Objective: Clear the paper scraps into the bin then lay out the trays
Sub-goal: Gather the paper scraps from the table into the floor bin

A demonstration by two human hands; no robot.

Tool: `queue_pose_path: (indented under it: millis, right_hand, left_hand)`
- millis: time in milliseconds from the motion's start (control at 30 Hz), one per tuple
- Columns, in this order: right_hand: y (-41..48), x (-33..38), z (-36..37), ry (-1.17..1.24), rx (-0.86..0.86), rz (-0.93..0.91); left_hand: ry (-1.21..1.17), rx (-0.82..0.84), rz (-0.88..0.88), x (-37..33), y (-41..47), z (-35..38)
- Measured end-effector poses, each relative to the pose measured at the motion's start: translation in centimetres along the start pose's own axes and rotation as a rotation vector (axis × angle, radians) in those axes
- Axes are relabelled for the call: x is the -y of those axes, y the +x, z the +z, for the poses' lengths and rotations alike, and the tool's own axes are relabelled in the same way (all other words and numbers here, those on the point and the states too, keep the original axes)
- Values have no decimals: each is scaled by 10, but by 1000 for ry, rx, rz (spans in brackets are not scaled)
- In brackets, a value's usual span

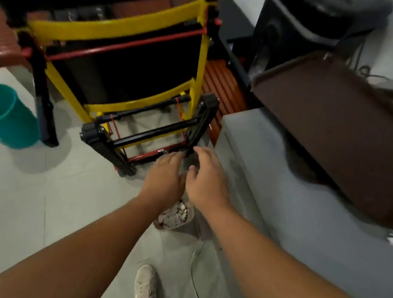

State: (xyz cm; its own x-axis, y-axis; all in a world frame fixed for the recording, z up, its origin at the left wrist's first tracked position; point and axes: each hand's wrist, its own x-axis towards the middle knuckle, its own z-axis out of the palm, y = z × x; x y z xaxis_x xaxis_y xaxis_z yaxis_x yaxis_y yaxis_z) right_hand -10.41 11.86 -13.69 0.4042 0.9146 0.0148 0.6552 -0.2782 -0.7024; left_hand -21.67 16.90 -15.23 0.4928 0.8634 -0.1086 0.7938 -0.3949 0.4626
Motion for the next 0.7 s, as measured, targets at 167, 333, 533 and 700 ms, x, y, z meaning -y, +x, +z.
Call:
queue_pose_path:
  millis: [167,333,533,700]
  right_hand:
    - [-29,48,-120,34,-154,-145]
    - [-76,36,-215,11,-264,-173]
    - [-133,-21,-288,-24,-382,-86]
    - [-169,-69,-321,-13,-492,39]
  left_hand:
    - [-80,-97,115,-90,-22,-72]
    - [-107,-192,216,-182,-48,-104]
    - [-180,-183,397,-279,-67,-91]
    - [-188,-117,525,-339,-79,-62]
